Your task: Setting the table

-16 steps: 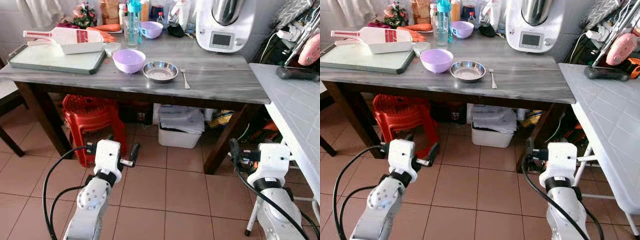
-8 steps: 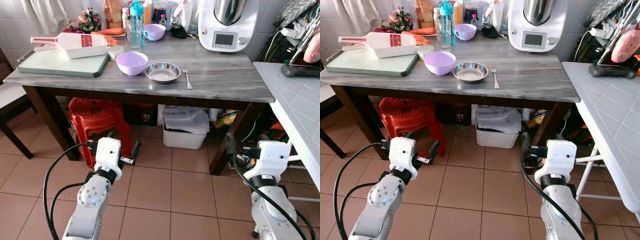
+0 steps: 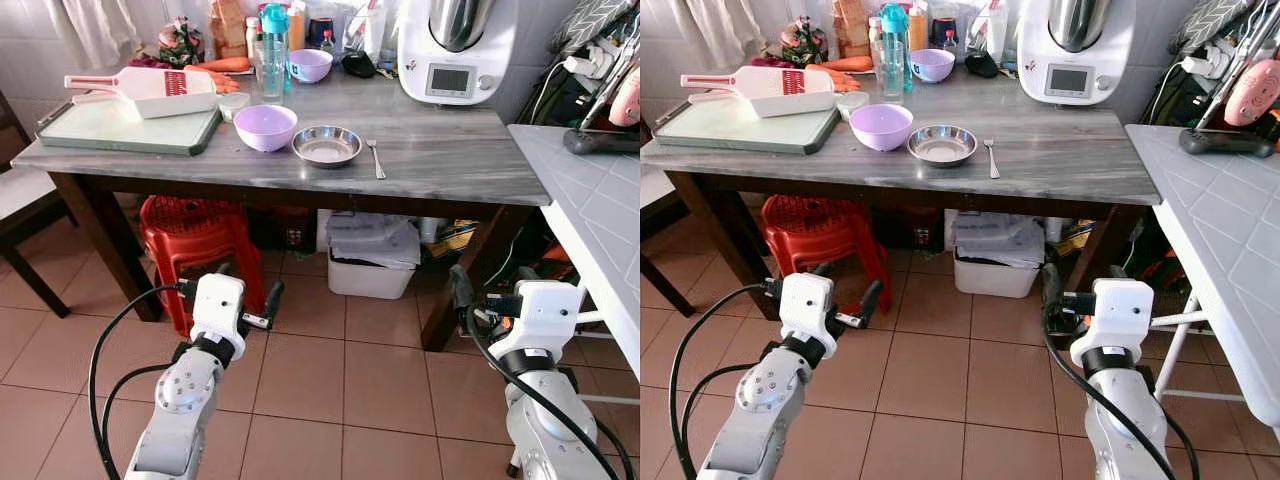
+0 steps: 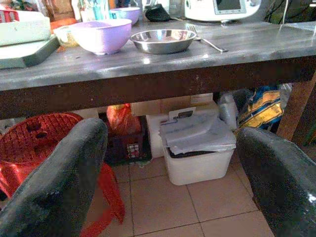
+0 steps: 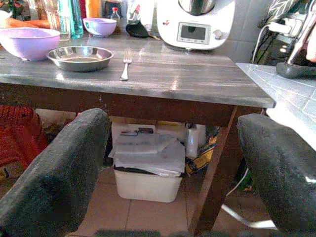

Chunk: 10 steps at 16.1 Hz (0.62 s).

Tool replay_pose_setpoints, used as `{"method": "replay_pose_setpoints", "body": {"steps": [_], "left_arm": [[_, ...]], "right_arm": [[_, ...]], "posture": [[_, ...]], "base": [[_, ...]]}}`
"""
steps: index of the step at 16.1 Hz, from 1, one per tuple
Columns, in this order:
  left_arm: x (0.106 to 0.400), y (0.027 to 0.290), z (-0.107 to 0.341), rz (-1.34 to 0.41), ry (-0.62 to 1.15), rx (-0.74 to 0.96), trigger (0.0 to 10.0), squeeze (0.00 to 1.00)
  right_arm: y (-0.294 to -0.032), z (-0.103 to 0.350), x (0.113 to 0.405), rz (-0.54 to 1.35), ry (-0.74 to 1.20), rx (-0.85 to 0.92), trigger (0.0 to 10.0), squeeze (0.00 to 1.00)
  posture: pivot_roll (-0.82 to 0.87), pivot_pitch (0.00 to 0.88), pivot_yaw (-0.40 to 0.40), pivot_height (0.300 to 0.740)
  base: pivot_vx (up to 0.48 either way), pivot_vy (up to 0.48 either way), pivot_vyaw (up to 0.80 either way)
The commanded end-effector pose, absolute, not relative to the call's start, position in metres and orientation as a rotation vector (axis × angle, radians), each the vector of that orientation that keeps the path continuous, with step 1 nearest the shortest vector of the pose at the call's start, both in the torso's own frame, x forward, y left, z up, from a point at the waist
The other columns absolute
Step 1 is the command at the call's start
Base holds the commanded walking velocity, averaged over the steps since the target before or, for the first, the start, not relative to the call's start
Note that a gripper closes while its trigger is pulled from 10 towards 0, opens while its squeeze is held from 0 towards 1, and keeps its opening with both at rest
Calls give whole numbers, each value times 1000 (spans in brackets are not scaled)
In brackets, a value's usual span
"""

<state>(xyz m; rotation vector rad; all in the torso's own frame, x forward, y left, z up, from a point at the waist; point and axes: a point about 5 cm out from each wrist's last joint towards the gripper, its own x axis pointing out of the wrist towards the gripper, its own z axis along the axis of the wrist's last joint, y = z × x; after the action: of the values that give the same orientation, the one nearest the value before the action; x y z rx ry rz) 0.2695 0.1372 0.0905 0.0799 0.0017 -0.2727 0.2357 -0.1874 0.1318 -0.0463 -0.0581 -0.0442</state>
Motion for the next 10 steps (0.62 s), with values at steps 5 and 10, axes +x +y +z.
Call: {"method": "replay_pose_setpoints", "body": {"steps": [5,10], "left_arm": [[275,135,92,-286,9,90,10000,0],[275,135,92,-293,13,89,10000,0]], "right_arm": [[-187,131,241,-45,-59,-47,10000,0],[-190,131,242,-49,-54,-48,10000,0]], "posture": [[-31,7,-2,740],[-32,9,5,740]], "base": [[0,-298,0],[0,-347,0]]}}
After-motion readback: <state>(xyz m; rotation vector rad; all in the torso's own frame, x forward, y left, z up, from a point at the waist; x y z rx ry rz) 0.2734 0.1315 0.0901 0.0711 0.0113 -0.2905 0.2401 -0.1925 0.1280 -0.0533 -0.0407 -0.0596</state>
